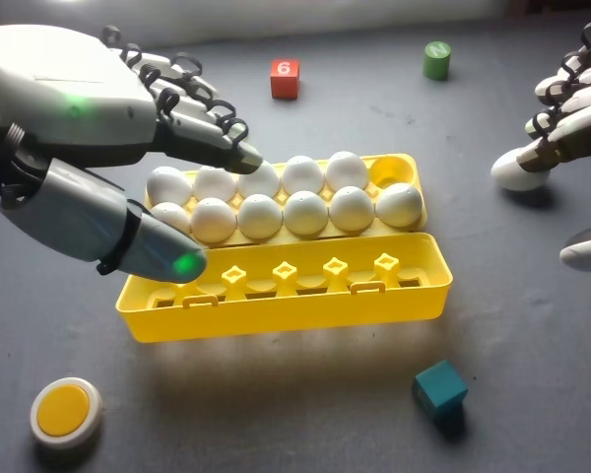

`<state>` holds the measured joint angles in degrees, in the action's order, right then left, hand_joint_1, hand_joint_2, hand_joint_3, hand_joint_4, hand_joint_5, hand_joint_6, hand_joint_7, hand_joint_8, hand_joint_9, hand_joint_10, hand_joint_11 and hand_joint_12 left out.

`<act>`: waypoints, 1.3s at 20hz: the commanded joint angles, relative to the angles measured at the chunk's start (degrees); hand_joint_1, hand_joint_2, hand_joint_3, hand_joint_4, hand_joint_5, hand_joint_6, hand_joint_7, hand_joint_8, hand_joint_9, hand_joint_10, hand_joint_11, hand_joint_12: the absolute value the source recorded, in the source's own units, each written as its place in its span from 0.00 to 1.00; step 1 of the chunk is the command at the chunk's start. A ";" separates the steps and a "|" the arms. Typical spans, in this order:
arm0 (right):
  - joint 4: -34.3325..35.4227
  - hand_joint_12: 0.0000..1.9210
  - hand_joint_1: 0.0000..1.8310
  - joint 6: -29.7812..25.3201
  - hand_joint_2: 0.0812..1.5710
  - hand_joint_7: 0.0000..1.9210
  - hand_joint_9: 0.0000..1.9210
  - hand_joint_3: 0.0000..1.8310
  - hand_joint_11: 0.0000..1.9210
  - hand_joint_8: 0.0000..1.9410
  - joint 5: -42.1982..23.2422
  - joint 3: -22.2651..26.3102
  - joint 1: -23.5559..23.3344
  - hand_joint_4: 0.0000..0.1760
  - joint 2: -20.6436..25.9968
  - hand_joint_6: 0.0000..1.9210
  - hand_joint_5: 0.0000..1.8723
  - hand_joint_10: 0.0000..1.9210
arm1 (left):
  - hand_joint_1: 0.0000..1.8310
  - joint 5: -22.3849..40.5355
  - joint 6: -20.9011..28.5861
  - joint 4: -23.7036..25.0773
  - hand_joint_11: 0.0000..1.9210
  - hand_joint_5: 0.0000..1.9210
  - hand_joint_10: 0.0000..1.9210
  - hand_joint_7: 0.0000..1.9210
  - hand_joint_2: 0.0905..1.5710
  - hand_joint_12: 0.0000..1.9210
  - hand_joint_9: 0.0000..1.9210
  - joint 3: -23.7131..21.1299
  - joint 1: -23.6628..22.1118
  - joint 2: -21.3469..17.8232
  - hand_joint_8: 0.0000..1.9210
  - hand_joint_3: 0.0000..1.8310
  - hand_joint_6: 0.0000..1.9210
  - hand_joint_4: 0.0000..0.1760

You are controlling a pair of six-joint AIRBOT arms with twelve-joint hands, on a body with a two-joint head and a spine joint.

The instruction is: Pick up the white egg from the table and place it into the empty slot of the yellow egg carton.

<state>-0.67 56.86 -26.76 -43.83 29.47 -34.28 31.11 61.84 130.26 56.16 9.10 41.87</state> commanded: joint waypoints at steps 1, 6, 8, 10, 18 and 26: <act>0.51 0.00 0.00 0.07 0.68 0.00 0.00 0.11 0.00 0.01 -6.86 -0.10 -0.52 0.00 0.27 0.02 0.01 0.00 | 0.00 -2.94 0.21 -1.97 0.00 0.00 0.00 0.00 0.62 0.00 0.00 0.25 -0.82 -0.29 0.00 0.15 0.00 0.00; 0.51 0.00 0.00 1.71 0.74 0.00 0.00 0.01 0.00 0.00 -7.10 -0.12 -0.51 0.00 0.09 0.00 0.01 0.00 | 0.00 -3.17 0.20 -1.95 0.00 0.00 0.00 0.00 0.69 0.00 0.00 0.25 -0.33 -0.29 0.00 0.02 0.00 0.00; 0.51 0.00 0.00 2.58 0.76 0.00 0.00 0.01 0.00 0.00 -7.38 -0.13 -0.51 0.00 -0.03 0.00 0.01 0.00 | 0.00 -3.90 0.20 -1.95 0.00 0.00 0.00 0.00 0.69 0.00 0.00 0.14 -0.27 -0.28 0.00 0.02 0.00 0.00; 0.51 0.00 0.02 3.36 0.76 0.01 0.00 0.01 0.00 0.00 -7.80 -0.21 -0.49 0.00 -0.43 0.00 0.01 0.00 | 0.00 -4.30 0.20 -1.95 0.00 0.01 0.00 0.00 0.70 0.00 0.00 -0.03 -0.27 -0.22 0.00 0.02 0.00 0.00; 3.62 0.00 0.13 7.06 0.47 0.00 0.00 0.00 0.00 0.00 -11.44 -4.72 1.32 0.24 -4.52 0.01 0.19 0.00 | 0.00 -2.47 0.13 -1.97 0.00 0.03 0.00 0.02 0.71 0.00 0.01 -1.22 -0.03 -0.15 0.00 0.01 0.00 0.00; 7.05 0.00 0.22 9.83 0.47 0.00 0.00 0.00 0.00 0.00 -11.33 -13.38 1.29 0.26 -10.99 0.03 0.32 0.00 | 0.00 -2.90 0.24 -1.97 0.01 0.04 0.00 0.04 0.72 0.01 0.03 -2.49 0.36 -0.14 0.00 0.00 0.00 0.00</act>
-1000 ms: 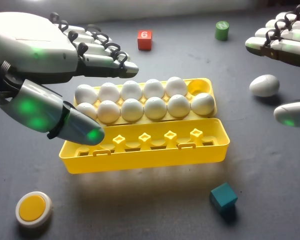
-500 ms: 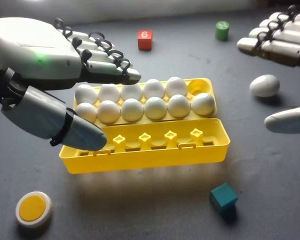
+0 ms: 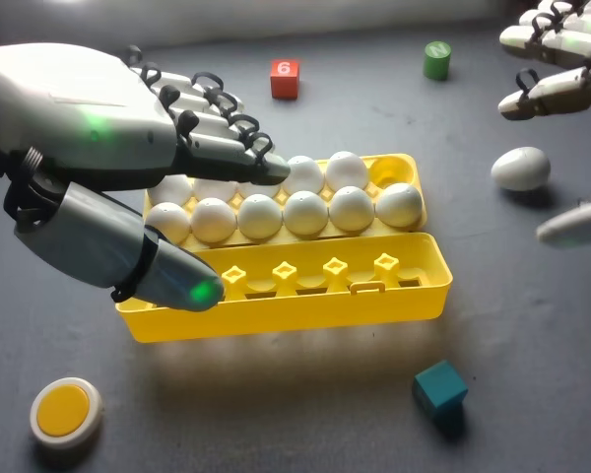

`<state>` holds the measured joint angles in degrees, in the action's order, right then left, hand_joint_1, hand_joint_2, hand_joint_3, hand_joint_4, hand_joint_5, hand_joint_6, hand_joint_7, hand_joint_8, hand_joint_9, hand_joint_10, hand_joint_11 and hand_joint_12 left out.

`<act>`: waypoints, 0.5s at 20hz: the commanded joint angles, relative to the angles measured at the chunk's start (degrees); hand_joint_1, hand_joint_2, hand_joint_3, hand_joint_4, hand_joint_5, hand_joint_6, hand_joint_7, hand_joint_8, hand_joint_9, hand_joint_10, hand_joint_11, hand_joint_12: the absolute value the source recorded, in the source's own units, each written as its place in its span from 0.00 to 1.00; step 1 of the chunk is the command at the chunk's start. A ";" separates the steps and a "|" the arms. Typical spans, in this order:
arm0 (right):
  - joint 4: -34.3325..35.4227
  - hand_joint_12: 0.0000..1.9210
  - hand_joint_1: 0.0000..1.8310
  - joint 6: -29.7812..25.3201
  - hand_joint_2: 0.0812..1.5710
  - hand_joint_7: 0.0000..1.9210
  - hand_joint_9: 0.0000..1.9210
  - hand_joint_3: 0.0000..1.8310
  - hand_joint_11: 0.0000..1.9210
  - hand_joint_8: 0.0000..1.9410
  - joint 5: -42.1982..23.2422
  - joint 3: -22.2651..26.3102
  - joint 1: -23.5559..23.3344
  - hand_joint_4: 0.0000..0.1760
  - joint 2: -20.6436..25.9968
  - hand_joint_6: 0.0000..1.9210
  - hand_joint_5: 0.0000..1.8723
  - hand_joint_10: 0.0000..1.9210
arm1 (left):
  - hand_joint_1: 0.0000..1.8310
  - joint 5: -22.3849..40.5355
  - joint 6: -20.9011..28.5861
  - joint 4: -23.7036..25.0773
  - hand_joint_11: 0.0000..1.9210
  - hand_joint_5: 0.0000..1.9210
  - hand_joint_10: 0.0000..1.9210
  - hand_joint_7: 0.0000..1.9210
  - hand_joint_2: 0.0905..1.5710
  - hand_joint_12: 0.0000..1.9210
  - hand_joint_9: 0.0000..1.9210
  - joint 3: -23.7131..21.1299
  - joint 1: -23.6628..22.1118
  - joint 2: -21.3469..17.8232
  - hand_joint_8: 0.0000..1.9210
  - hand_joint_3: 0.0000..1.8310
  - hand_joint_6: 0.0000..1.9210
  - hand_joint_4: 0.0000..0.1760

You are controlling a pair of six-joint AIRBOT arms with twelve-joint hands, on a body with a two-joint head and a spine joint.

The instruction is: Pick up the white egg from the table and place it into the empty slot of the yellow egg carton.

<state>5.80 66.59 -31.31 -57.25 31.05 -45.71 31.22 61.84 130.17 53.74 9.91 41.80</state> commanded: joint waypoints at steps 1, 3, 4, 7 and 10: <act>1.65 0.00 0.25 0.43 0.46 0.00 0.00 0.00 0.00 0.00 -6.79 -1.14 -0.28 0.17 -0.42 0.03 0.33 0.00 | 0.00 -3.22 0.25 -1.88 0.00 0.03 0.00 0.02 0.72 0.01 0.01 -0.07 -0.45 -0.07 0.00 0.01 0.00 0.00; 2.35 0.00 0.25 0.55 0.47 0.00 0.00 0.00 0.00 0.00 -6.79 -3.86 -0.22 0.22 -2.46 0.02 0.33 0.00 | 0.00 -3.69 0.26 -1.88 0.00 0.03 0.00 0.01 0.72 0.01 0.01 0.05 -0.46 -0.07 0.00 0.00 0.00 0.00; 2.36 0.00 0.26 0.69 0.47 0.00 0.00 0.00 0.00 0.00 -6.79 -5.48 0.04 0.23 -3.68 0.02 0.34 0.00 | 0.00 -3.81 0.36 -1.88 0.00 0.03 0.00 0.01 0.72 0.00 0.01 0.13 -0.46 -0.07 0.00 0.01 0.00 0.00; 3.58 0.00 0.26 2.67 0.47 0.00 0.00 0.00 0.00 0.00 -7.53 -9.75 1.26 0.22 -7.08 0.02 0.36 0.00 | 0.00 -3.85 0.52 -1.89 0.00 0.03 0.00 0.02 0.72 0.00 0.02 0.26 -0.47 -0.06 0.00 0.00 0.00 0.00; 4.56 0.00 0.26 4.61 0.47 0.00 0.00 0.00 0.00 0.00 -8.22 -13.60 2.06 0.17 -10.25 0.02 0.35 0.00 | 0.00 -3.85 0.67 -1.91 0.00 0.03 0.00 0.02 0.73 0.00 0.01 0.24 -0.48 -0.06 0.00 0.01 0.00 0.00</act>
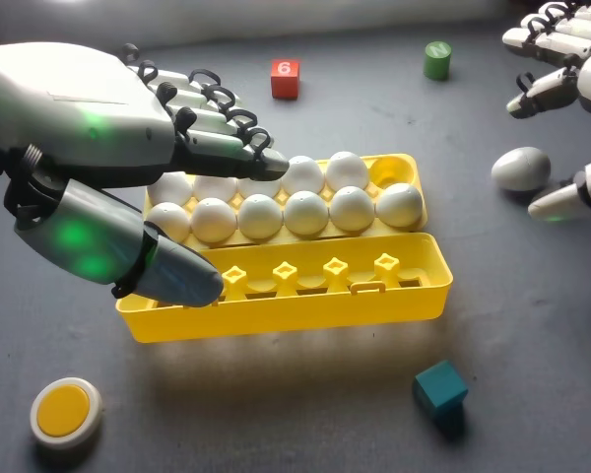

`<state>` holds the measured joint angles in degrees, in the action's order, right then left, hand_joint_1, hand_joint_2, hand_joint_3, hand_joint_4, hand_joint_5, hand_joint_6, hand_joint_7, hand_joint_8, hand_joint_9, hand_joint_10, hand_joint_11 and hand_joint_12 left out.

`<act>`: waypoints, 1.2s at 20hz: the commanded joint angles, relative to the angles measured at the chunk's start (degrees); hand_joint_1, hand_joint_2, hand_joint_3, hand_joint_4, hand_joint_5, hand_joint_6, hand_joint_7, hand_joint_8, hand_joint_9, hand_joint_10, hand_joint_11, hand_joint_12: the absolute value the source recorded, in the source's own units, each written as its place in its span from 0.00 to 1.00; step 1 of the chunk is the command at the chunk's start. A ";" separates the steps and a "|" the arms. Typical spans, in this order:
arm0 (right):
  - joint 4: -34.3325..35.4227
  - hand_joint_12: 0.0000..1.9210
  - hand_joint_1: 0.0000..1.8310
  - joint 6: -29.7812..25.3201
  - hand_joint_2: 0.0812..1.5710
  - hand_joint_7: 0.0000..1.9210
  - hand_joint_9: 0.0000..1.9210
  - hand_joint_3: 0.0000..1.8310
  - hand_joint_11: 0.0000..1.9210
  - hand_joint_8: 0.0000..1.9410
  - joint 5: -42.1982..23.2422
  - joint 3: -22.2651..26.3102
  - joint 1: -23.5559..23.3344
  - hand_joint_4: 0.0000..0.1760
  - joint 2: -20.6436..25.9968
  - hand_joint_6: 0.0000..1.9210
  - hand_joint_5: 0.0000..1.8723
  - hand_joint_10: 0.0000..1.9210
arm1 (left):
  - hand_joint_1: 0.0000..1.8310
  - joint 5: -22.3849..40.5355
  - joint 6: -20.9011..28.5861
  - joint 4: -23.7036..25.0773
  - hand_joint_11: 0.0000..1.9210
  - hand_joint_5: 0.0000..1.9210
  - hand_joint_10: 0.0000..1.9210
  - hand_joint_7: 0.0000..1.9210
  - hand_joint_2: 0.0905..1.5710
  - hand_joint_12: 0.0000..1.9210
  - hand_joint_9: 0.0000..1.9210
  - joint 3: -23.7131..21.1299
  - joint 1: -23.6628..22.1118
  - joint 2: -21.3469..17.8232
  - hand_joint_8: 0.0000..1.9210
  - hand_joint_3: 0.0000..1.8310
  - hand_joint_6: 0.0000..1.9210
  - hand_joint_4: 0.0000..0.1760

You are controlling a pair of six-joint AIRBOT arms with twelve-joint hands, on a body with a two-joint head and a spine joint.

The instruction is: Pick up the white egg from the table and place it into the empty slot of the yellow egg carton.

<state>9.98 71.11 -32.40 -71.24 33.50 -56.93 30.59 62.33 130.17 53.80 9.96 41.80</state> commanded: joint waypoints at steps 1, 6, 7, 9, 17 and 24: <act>1.34 0.00 0.27 0.57 0.47 0.00 0.00 0.00 0.00 0.00 -7.13 -1.12 -0.21 0.19 -0.23 0.02 0.36 0.00 | 0.00 -3.21 0.35 -1.91 0.00 0.03 0.00 0.02 0.73 0.00 0.00 0.17 -0.58 -0.07 0.00 0.01 0.00 0.00; 3.07 0.00 0.28 1.84 0.48 0.00 0.00 0.00 0.00 0.00 -8.90 -5.21 0.91 0.12 -3.89 0.02 0.37 0.00 | 0.00 -3.21 0.68 -1.91 0.00 0.02 0.00 0.01 0.73 0.00 0.00 0.19 -0.79 -0.06 0.00 0.01 0.00 0.00; 3.07 0.00 0.27 1.84 0.48 0.00 0.00 0.00 0.00 0.00 -8.90 -6.14 0.91 0.19 -4.57 0.02 0.37 0.00 | 0.00 -3.21 0.69 -1.91 0.00 0.02 0.00 0.02 0.73 0.00 0.01 0.24 -0.79 -0.06 0.00 0.01 0.00 0.00; 3.07 0.00 0.27 1.84 0.48 0.02 0.00 0.00 0.00 0.01 -8.85 -7.90 0.96 0.17 -5.89 0.01 0.37 0.00 | 0.00 -3.21 0.69 -1.91 0.02 0.03 0.01 0.03 0.73 0.01 0.03 0.34 -0.76 -0.06 0.01 0.00 0.00 0.00; 3.06 0.00 0.33 1.82 0.48 0.04 0.00 0.00 0.00 0.01 -8.37 -11.15 1.80 0.31 -8.58 0.03 0.44 0.00 | 0.00 -3.21 0.68 -1.90 0.02 0.04 0.01 0.04 0.74 0.01 0.03 0.78 -0.31 -0.03 0.01 0.00 0.01 0.00; 3.02 0.00 0.36 1.57 0.50 0.03 0.00 0.01 0.00 0.00 -7.92 -12.84 1.89 0.22 -10.46 0.02 0.49 0.00 | 0.00 -3.33 0.68 -1.90 0.01 0.05 0.00 0.04 0.74 0.01 0.03 0.83 -0.27 -0.02 0.00 0.00 0.00 0.00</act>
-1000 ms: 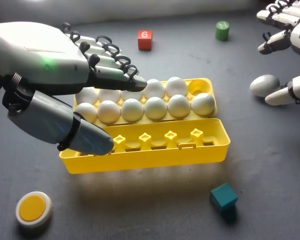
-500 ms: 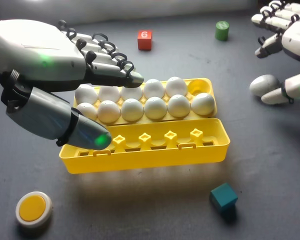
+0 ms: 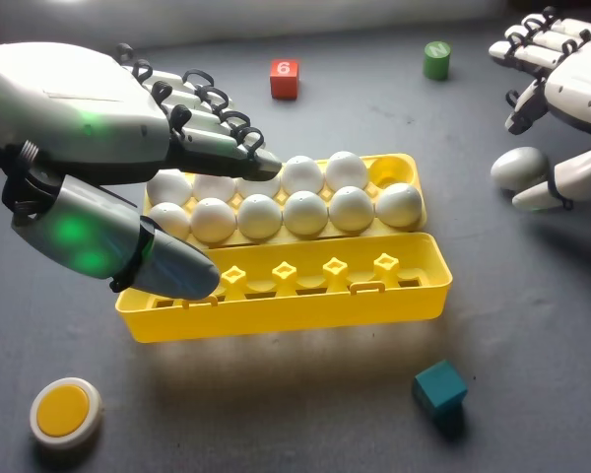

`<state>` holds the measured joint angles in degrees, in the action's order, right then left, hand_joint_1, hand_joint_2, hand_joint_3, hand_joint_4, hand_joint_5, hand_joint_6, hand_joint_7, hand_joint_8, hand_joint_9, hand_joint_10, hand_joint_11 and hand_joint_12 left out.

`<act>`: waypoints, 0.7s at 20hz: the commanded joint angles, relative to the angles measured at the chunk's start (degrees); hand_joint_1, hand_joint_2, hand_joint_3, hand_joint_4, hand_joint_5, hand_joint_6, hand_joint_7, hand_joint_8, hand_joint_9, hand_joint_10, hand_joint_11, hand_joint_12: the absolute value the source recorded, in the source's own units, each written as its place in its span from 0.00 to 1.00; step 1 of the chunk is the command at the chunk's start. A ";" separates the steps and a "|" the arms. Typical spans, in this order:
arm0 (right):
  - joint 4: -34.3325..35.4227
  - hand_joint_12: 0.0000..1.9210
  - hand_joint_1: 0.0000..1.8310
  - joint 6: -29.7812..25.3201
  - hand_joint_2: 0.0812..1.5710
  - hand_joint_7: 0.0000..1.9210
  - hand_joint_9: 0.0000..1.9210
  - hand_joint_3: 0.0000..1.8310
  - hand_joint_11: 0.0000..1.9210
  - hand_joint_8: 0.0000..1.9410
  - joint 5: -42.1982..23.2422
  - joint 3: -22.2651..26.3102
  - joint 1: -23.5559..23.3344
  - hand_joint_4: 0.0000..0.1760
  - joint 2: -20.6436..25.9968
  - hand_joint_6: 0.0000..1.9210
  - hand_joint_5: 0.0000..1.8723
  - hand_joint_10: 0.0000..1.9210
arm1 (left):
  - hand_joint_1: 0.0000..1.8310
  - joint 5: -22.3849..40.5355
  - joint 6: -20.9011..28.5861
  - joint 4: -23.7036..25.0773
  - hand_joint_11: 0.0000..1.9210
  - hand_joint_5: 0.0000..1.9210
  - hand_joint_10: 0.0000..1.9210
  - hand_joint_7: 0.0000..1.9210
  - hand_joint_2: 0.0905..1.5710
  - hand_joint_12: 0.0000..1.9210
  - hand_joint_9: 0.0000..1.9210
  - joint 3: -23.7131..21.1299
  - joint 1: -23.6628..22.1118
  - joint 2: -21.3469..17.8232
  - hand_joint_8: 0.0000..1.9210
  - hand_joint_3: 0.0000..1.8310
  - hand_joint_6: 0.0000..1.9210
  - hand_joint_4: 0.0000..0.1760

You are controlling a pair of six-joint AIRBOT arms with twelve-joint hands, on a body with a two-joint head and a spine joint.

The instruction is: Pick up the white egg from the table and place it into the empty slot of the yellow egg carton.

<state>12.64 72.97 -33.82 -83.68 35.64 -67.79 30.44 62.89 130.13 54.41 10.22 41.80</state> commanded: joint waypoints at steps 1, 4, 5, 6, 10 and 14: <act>0.29 0.00 0.37 -0.31 0.51 0.03 0.00 0.01 0.00 0.00 -6.50 -0.51 -0.31 0.23 0.19 0.02 0.49 0.00 | 0.00 -3.18 0.11 -1.85 0.01 0.05 0.00 0.04 0.74 0.01 0.03 0.22 -0.52 -0.02 0.00 0.00 0.00 0.00; -0.10 0.00 0.41 -0.32 0.51 0.04 0.00 0.01 0.00 0.01 -6.55 -1.18 -0.37 0.42 -0.66 0.03 0.52 0.00 | 0.00 -3.18 0.11 -1.85 0.01 0.03 0.00 0.04 0.74 0.01 0.03 0.22 -0.52 -0.02 0.00 0.00 0.00 0.00; -0.12 0.00 0.42 -0.32 0.51 0.04 0.00 0.01 0.00 0.01 -6.55 -1.36 -0.37 0.42 -0.91 0.03 0.52 0.00 | 0.00 -3.18 0.11 -1.85 0.00 0.03 0.00 0.04 0.73 0.01 0.02 0.22 -0.52 -0.02 0.00 0.00 0.00 0.00; -0.20 0.00 0.44 -0.32 0.53 0.05 0.00 0.01 0.00 0.00 -6.59 -1.46 -0.37 0.49 -1.07 0.03 0.55 0.00 | 0.00 -3.19 0.11 -1.85 0.02 0.05 0.00 0.05 0.74 0.02 0.04 0.22 -0.52 -0.02 0.00 0.00 0.01 0.00; -0.37 0.00 0.57 -0.33 0.61 0.07 0.00 0.01 0.00 0.00 -6.95 -1.47 -0.38 0.91 -1.34 0.25 0.62 0.00 | 0.00 -3.19 0.11 -1.85 0.01 0.04 0.00 0.04 0.74 0.02 0.03 0.20 -0.52 -0.02 0.00 0.00 0.00 0.00; -0.47 0.00 0.61 -0.65 0.63 0.06 0.00 0.00 0.00 0.00 -6.95 -1.43 -0.32 0.45 -1.40 0.34 0.64 0.00 | 0.00 -3.19 0.11 -1.85 0.00 0.04 0.00 0.03 0.74 0.02 0.02 0.22 -0.52 -0.02 0.00 0.00 0.00 0.00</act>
<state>11.99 72.60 -33.98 -84.68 35.62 -69.43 30.41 62.92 130.15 54.41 10.22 41.80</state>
